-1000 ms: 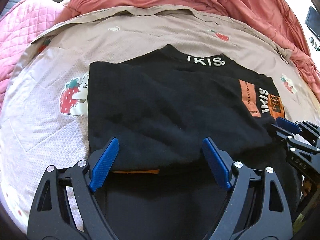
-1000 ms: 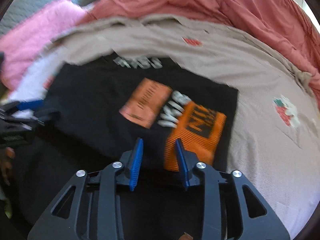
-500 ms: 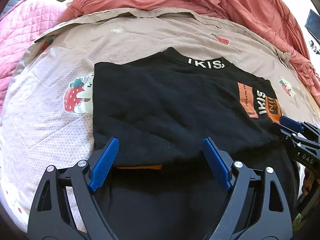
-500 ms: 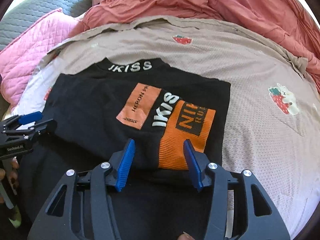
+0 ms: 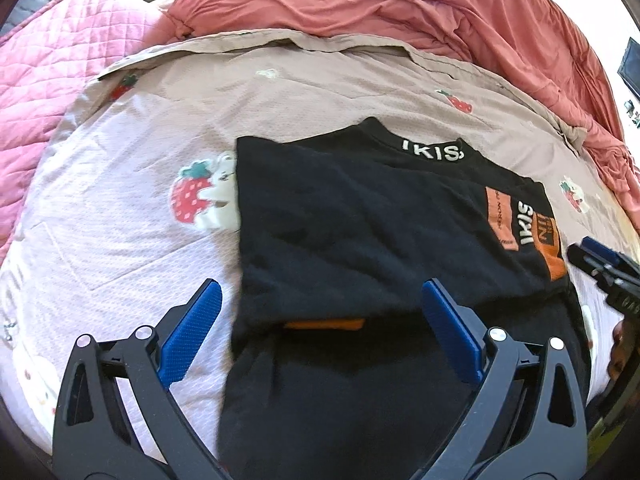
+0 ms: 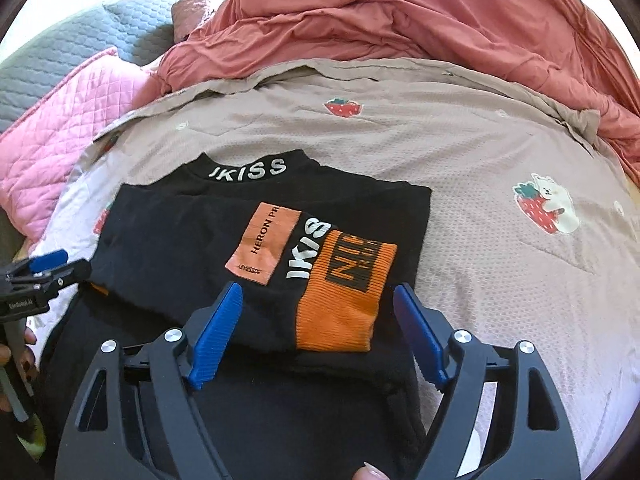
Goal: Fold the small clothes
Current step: 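Open the right gripper and withdraw it from the folded sleeve, then grasp the shirt hem with both grippers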
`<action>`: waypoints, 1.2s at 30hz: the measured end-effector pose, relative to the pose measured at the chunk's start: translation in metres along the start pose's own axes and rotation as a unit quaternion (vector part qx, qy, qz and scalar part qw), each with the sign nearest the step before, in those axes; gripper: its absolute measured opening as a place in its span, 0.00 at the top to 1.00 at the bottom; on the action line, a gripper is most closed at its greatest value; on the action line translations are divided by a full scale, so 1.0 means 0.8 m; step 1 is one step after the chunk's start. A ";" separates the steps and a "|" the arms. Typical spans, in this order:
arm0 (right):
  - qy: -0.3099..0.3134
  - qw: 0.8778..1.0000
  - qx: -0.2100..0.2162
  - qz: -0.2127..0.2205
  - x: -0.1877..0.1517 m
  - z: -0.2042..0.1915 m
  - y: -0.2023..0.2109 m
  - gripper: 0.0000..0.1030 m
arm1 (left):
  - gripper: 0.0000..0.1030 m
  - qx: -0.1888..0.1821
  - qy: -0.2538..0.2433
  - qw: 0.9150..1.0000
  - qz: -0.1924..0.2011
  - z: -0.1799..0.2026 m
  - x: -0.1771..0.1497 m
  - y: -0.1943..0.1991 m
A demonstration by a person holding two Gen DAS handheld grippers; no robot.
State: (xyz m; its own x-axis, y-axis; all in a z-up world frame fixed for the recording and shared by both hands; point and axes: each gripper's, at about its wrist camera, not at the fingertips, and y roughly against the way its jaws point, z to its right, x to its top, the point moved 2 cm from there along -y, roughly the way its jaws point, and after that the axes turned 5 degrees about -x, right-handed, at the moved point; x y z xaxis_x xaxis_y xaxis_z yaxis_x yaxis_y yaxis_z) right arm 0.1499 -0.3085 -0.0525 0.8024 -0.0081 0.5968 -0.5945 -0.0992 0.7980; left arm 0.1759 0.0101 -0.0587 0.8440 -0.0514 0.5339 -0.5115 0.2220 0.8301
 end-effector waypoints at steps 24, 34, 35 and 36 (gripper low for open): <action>-0.110 0.990 -0.019 -0.089 -0.137 0.051 0.092 0.12 | 0.09 -0.002 0.019 0.999 -0.036 -0.055 -0.089 0.073; -0.128 0.979 -0.039 -0.151 -0.170 0.060 0.088 0.23 | 0.09 -0.027 0.046 0.996 -0.073 -0.067 -0.136 0.078; -0.129 0.979 -0.042 -0.154 -0.172 0.061 0.086 0.23 | 0.09 -0.030 0.049 0.995 -0.077 -0.068 -0.141 0.077; -0.129 0.978 -0.042 -0.157 -0.172 0.061 0.085 0.31 | 0.09 -0.031 0.049 0.995 -0.079 -0.068 -0.144 0.077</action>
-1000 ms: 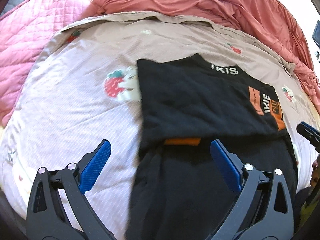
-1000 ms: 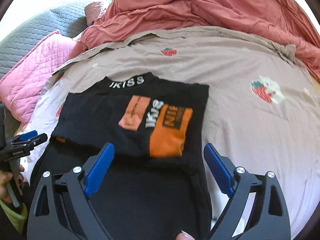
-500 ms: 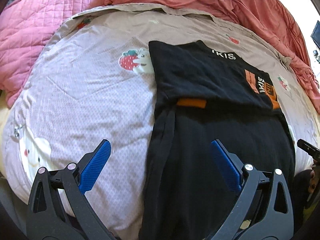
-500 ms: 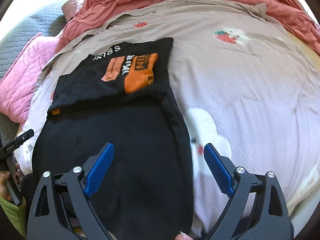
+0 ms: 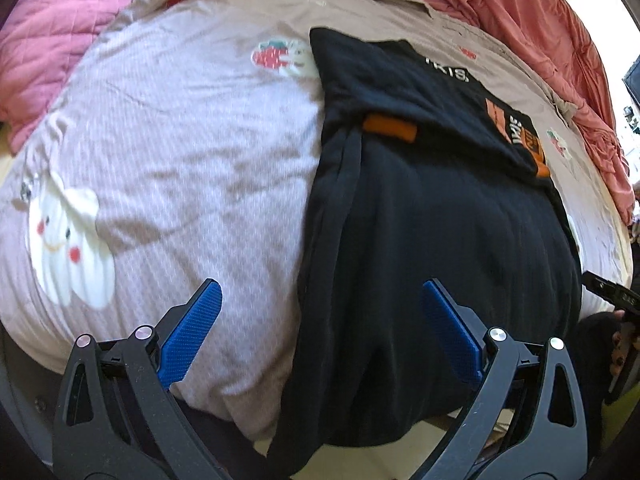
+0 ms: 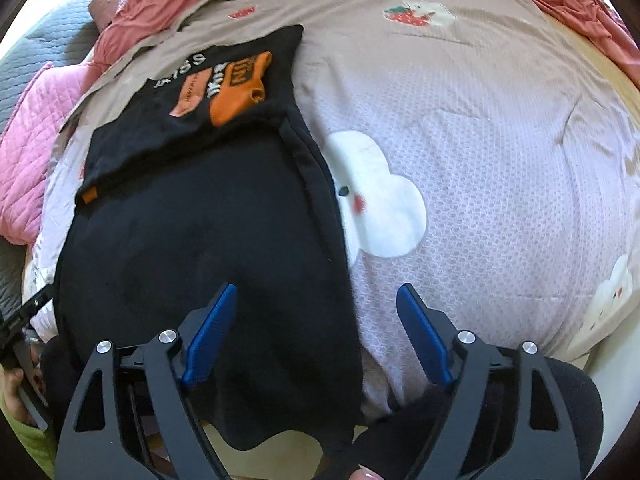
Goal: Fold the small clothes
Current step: 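Grasp the shirt hem with both grippers, then lift the hem with both grippers and fold it toward the collar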
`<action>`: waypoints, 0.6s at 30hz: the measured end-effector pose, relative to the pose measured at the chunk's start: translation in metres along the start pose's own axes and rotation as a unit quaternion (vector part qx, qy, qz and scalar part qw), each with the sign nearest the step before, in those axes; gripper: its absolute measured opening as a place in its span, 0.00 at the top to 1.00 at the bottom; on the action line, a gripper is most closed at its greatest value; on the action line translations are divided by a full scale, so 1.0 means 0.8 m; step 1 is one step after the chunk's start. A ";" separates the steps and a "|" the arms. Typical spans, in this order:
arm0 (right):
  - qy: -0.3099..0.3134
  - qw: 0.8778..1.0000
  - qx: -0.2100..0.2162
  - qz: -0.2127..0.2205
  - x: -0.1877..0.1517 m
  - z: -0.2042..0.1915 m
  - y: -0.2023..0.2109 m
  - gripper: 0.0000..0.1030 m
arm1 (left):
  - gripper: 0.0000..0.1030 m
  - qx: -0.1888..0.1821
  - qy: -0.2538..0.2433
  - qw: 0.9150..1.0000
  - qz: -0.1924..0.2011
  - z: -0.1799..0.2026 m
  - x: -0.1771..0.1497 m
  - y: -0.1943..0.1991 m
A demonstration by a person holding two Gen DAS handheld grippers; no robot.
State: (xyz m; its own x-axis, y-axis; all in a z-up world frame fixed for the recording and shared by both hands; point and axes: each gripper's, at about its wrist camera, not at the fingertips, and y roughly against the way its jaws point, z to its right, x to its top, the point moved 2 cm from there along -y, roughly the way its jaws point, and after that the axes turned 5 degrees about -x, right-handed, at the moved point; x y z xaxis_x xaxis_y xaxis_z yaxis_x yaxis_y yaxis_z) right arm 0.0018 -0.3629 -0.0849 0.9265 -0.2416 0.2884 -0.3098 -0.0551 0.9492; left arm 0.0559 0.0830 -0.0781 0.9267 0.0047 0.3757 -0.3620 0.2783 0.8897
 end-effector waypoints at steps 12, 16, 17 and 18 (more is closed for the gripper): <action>0.011 0.999 0.052 0.005 -0.002 -0.006 -0.001 0.87 | 0.64 -0.024 0.018 0.999 -0.009 -0.004 -0.019 -0.013; 0.038 0.998 0.056 0.013 -0.003 -0.020 0.006 0.90 | 0.73 -0.032 0.015 0.999 -0.007 0.000 -0.017 -0.006; 0.036 0.999 0.040 0.008 -0.003 -0.019 0.004 0.88 | 0.73 -0.034 0.016 0.999 -0.010 0.000 -0.018 -0.006; 0.032 0.999 0.027 0.002 -0.004 -0.016 0.002 0.87 | 0.72 -0.037 0.019 0.999 -0.016 -0.001 -0.018 -0.009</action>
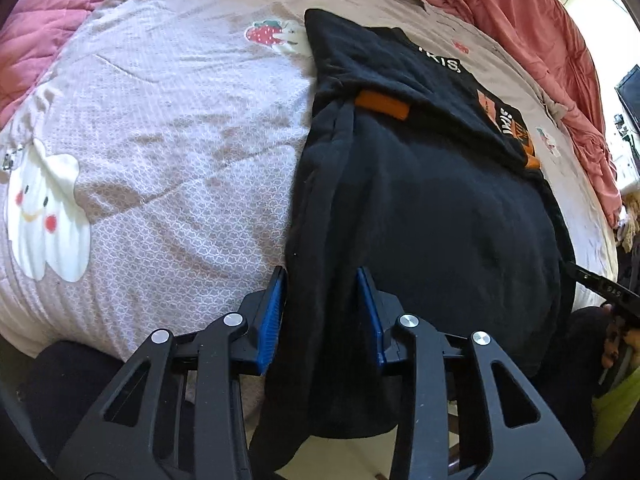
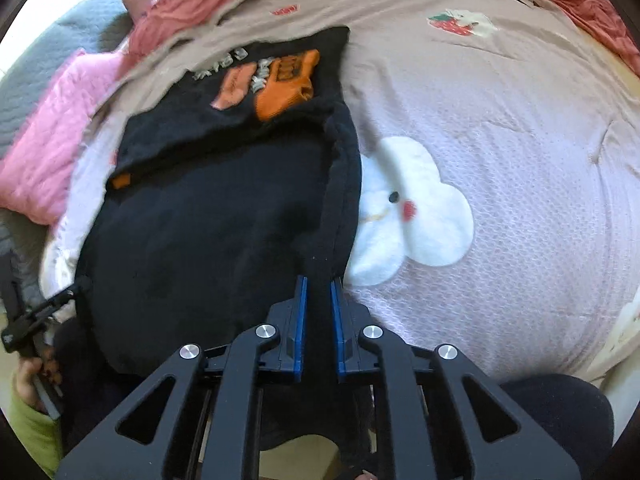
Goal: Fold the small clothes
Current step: 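Lift the hem with both grippers and fold it toward the collar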
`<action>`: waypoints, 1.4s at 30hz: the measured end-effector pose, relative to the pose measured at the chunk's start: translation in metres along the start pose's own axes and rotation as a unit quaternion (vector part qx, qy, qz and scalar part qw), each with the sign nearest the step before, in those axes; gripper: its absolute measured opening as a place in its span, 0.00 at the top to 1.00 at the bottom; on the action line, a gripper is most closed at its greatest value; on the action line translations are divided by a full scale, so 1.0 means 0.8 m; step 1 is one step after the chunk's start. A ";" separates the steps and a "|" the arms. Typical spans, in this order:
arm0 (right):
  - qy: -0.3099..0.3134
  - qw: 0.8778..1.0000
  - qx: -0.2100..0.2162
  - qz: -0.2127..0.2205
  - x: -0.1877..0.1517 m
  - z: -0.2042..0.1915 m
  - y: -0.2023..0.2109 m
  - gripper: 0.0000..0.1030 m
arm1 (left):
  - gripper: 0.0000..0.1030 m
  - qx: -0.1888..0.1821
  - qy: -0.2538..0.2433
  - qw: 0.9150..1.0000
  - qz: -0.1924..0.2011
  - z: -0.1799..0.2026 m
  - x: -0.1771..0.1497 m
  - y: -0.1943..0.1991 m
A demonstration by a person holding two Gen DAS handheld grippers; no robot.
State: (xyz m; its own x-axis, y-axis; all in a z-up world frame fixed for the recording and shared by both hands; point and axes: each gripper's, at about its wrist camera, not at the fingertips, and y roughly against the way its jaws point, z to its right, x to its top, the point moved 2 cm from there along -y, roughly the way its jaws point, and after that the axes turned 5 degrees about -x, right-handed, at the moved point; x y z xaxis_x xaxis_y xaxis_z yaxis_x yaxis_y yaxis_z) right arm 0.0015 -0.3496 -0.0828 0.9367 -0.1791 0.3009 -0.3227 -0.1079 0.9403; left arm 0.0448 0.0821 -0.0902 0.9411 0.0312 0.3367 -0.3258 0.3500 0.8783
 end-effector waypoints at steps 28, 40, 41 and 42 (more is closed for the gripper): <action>-0.024 0.977 0.161 0.139 0.034 0.013 0.058 0.93 | 0.95 -0.082 0.042 0.993 0.076 0.003 0.059 0.058; -0.038 0.977 0.108 0.183 0.137 0.020 0.018 0.93 | 0.94 -0.063 0.070 0.991 0.094 0.005 0.139 0.011; -0.041 0.977 0.104 0.182 0.141 0.022 0.010 0.93 | 0.93 -0.054 0.066 0.992 0.094 0.008 0.144 0.004; -0.046 0.977 0.103 0.179 0.144 0.025 0.002 0.93 | 0.93 -0.050 0.064 0.992 0.093 0.008 0.147 0.000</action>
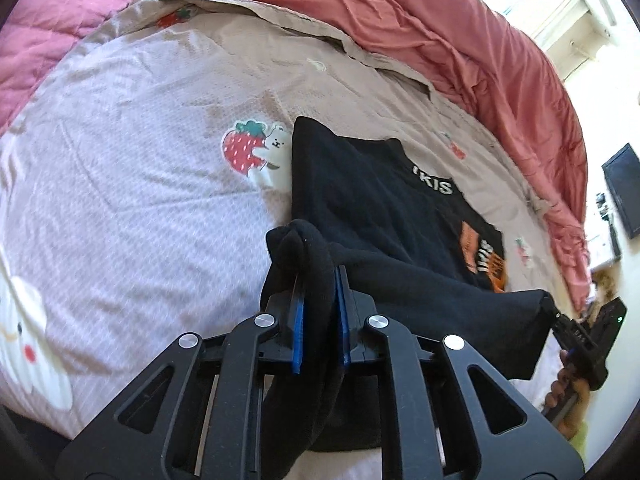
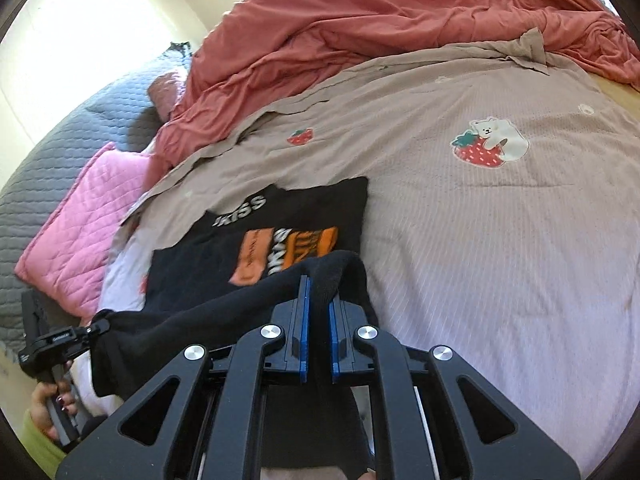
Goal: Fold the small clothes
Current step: 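Lift the hem with both grippers and fold it toward the collar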
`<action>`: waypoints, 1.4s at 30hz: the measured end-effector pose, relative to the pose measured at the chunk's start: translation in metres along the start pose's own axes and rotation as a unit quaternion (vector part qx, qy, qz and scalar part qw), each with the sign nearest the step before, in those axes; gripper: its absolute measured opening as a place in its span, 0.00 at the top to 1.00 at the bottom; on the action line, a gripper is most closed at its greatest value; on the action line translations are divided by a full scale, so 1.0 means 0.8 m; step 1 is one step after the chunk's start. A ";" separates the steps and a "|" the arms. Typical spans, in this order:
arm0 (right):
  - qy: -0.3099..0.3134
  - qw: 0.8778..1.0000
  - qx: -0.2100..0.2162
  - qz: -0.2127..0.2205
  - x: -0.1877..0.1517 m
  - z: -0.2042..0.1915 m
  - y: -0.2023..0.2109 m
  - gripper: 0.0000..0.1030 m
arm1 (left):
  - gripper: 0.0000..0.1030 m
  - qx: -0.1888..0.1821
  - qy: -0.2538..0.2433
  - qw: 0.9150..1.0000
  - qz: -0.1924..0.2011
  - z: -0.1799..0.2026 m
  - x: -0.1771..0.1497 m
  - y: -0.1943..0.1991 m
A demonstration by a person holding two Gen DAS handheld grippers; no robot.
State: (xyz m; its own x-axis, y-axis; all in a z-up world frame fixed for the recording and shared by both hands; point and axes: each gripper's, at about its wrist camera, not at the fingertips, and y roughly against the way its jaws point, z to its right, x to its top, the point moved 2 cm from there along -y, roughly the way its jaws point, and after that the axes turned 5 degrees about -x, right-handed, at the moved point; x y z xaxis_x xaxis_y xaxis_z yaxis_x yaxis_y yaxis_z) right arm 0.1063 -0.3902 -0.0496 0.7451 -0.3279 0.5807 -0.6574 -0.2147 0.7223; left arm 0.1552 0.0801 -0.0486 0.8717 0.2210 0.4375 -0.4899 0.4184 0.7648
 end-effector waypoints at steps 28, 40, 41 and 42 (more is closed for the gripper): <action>-0.006 0.992 -0.005 -0.129 -0.083 0.004 -0.008 0.52 | 0.41 -0.033 0.027 0.997 -0.066 -0.015 -0.077 -0.025; -0.029 0.994 0.097 -0.044 -0.044 0.008 0.021 0.93 | 0.87 -0.081 0.005 0.996 -0.028 0.022 -0.053 0.007; -0.027 0.994 0.100 -0.031 -0.037 0.007 0.023 0.93 | 0.87 -0.088 0.010 0.996 -0.019 0.023 -0.044 0.010; -0.028 0.994 0.106 -0.011 -0.026 0.007 0.025 0.93 | 0.87 -0.093 0.014 0.995 -0.014 0.023 -0.038 0.011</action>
State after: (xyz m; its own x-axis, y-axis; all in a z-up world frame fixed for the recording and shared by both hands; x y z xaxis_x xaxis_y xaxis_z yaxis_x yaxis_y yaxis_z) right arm 0.0768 -0.3929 -0.0493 0.7558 -0.3699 0.5404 -0.6547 -0.4095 0.6354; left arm 0.1242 0.0606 -0.0462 0.8861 0.2307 0.4020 -0.4570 0.5795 0.6748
